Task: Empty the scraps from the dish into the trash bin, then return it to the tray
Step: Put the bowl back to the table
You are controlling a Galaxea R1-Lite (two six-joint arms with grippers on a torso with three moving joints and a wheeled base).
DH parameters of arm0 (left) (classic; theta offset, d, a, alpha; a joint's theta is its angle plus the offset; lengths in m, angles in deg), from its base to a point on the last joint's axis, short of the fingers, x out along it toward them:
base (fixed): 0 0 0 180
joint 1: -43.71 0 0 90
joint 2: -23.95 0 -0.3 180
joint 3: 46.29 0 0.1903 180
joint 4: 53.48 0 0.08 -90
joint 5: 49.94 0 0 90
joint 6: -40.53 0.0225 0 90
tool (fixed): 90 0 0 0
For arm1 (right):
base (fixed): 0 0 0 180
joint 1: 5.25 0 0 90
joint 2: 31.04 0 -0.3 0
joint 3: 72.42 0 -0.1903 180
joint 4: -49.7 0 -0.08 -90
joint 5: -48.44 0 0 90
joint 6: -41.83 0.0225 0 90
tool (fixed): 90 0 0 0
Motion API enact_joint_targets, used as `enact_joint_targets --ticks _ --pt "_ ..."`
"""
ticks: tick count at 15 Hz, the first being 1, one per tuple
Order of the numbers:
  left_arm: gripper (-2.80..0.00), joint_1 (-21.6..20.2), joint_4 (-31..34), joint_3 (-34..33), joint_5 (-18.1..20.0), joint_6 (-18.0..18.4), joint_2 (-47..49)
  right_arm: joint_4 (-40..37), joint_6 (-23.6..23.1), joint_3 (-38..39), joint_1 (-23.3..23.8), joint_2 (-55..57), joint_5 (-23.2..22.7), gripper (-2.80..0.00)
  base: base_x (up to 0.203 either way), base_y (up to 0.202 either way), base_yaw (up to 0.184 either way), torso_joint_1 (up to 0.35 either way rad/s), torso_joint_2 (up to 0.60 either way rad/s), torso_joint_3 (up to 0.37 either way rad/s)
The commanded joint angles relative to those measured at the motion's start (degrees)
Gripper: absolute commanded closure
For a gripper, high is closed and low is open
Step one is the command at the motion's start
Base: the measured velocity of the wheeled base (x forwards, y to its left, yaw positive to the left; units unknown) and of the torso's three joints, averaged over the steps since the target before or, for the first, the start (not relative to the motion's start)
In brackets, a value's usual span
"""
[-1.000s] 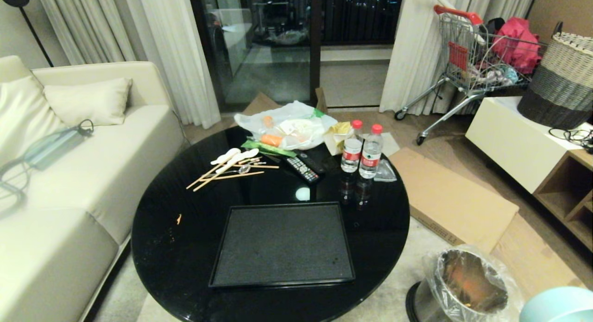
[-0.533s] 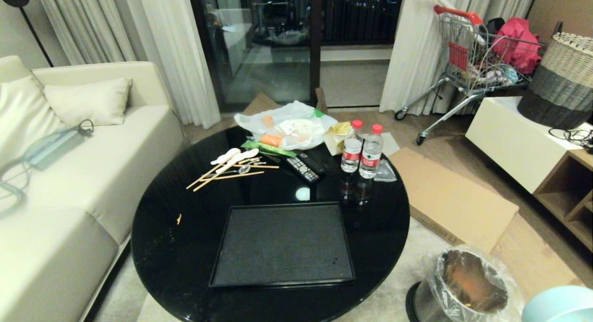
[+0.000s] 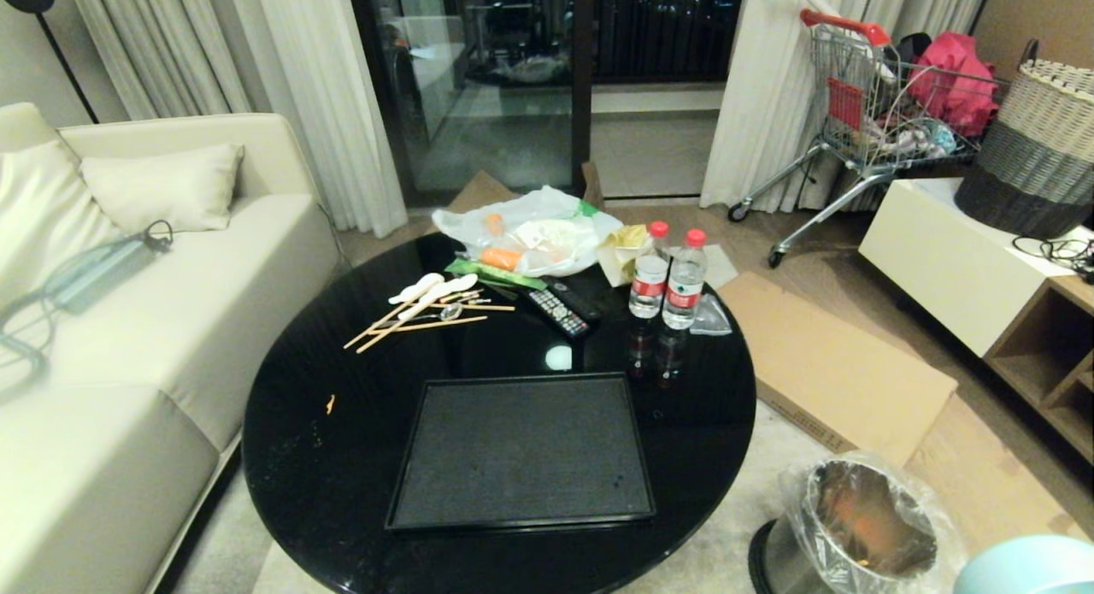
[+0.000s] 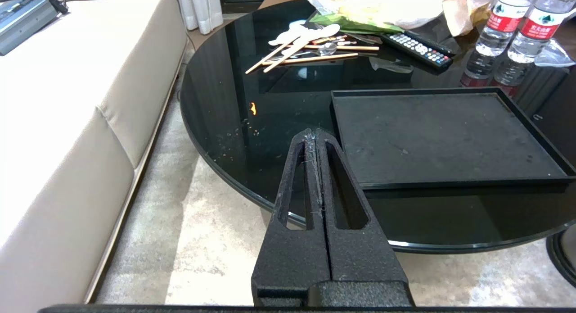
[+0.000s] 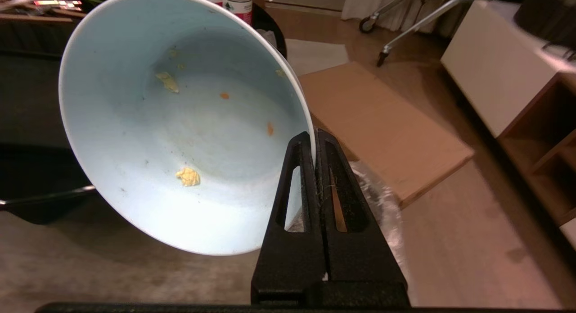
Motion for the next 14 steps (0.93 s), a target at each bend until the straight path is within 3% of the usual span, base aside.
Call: enact_joint_targets --ticks 1,3,6,14 --pt "0.0 0.0 0.0 0.0 0.0 0.0 0.0 -0.2 -1.1 -1.1 0.0 0.2 -0.7 0.0 0.0 0.0 0.0 0.0 0.0 0.0" --pt "0.0 0.0 0.0 0.0 0.0 -0.1 0.0 -0.7 -1.1 -3.8 0.0 3.2 -5.9 0.0 0.0 0.0 0.0 0.0 0.0 0.0" --pt "0.0 0.0 0.0 0.0 0.0 -0.1 0.0 -0.6 -1.6 -8.1 0.0 12.4 -8.9 0.0 0.0 0.0 0.0 0.0 0.0 0.0" --pt "0.0 0.0 0.0 0.0 0.0 -0.1 0.0 2.1 -5.8 -15.6 -0.6 47.2 -13.3 0.0 0.0 0.0 0.0 0.0 0.0 0.0"
